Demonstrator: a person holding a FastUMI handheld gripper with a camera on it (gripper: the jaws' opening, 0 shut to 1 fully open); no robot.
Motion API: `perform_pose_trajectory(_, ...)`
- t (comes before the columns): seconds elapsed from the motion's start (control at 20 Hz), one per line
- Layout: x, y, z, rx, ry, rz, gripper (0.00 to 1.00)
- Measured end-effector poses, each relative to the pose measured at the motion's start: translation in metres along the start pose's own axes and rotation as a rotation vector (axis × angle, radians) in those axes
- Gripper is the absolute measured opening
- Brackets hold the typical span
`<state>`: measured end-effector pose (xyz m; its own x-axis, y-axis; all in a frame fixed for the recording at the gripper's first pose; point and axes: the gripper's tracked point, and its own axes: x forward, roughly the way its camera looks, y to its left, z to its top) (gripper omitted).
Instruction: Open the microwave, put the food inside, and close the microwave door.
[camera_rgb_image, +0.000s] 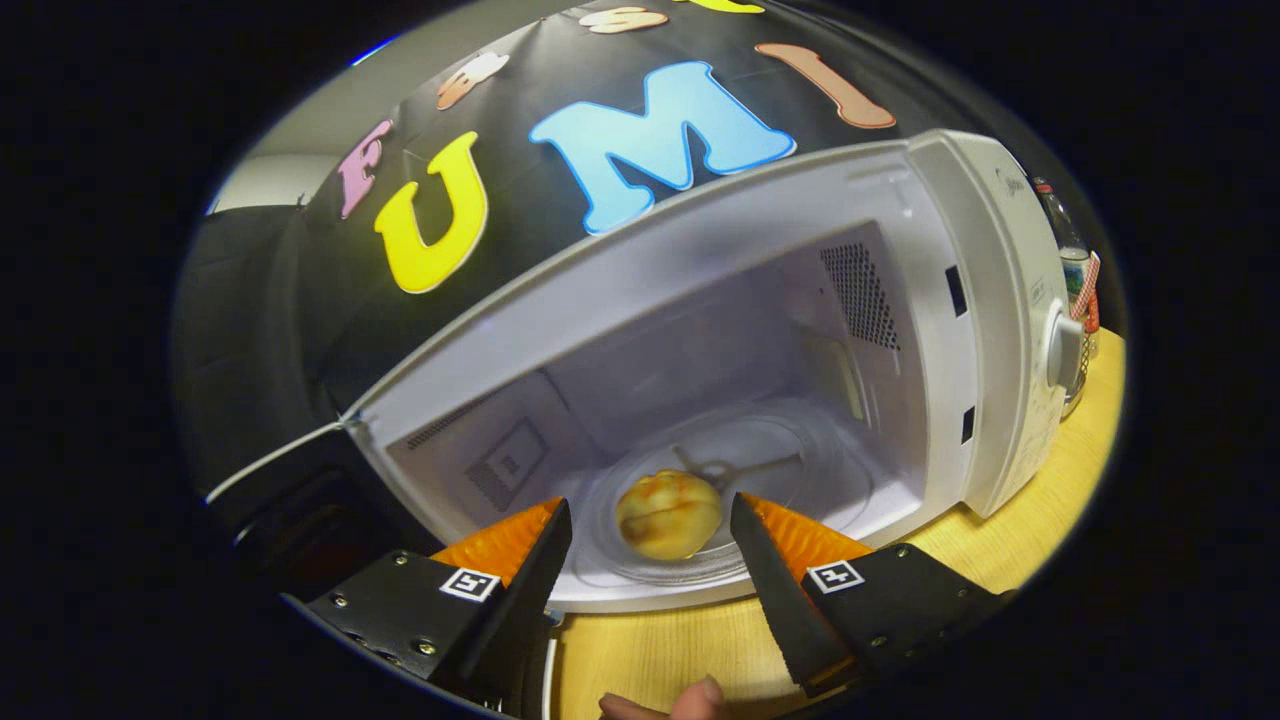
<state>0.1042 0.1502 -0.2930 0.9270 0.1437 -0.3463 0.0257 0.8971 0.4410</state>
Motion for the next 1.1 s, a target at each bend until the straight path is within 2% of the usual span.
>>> perform_pose_trajectory(0.4, -0.120, 0.054, 0.058, -0.204, -0.106, 0.188, 0.96)
perform_pose_trajectory(0.7, -0.213, 0.118, 0.083, -0.308, -0.198, 0.374, 0.96)
perform_pose_trajectory(1.1, -0.310, 0.226, 0.048, -0.378, -0.216, 0.654, 0.96)
